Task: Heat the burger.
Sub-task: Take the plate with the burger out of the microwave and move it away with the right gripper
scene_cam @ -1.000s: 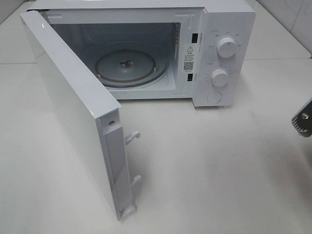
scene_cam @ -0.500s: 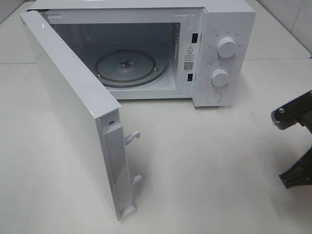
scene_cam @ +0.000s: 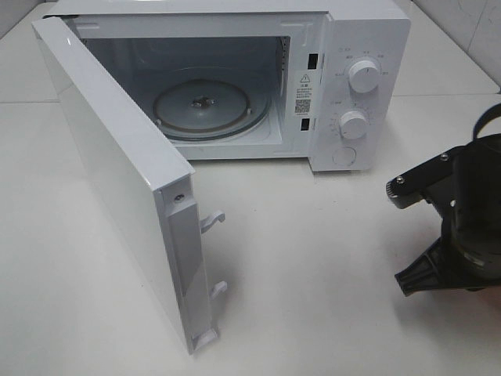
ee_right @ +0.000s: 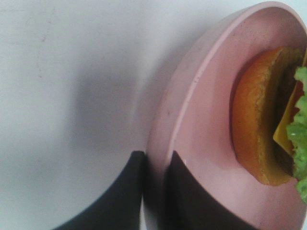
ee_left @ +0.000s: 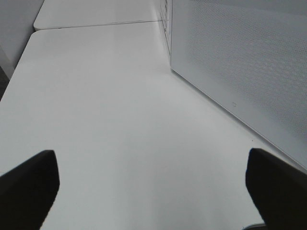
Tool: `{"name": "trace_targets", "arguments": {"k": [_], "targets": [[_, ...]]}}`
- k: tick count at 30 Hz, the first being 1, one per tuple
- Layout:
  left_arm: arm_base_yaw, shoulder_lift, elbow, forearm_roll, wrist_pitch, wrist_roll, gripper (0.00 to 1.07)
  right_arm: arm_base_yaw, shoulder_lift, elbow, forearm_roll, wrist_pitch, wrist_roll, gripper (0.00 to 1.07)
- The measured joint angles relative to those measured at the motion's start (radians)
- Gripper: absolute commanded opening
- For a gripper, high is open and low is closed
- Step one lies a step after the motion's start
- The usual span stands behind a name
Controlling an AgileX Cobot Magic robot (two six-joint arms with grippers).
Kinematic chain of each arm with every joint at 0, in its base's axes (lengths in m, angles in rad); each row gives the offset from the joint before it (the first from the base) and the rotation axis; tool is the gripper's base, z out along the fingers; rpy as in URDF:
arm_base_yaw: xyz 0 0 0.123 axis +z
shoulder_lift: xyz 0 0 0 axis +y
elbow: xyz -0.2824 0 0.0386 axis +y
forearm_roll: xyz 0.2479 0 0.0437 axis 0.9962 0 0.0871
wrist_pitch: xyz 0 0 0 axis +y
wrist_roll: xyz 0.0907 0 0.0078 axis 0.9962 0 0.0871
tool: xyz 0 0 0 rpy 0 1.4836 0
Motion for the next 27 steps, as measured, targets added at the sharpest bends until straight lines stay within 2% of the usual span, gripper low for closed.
{"name": "trace_targets", "arguments": {"k": [10, 21, 27], "targets": [[0.0, 0.0, 0.0, 0.0, 0.0, 0.0, 0.98, 0.0, 0.137, -0.02, -0.041, -0.064, 0.049, 0.07], [0.0, 0.0, 0.0, 0.0, 0.0, 0.0, 0.98, -0.001, 0.142, -0.02, -0.107, -0.075, 0.106, 0.12], [0.0, 0.0, 0.0, 0.0, 0.0, 0.0, 0.98, -0.043, 0.142, -0.02, -0.123, -0.083, 0.106, 0.15]]}}
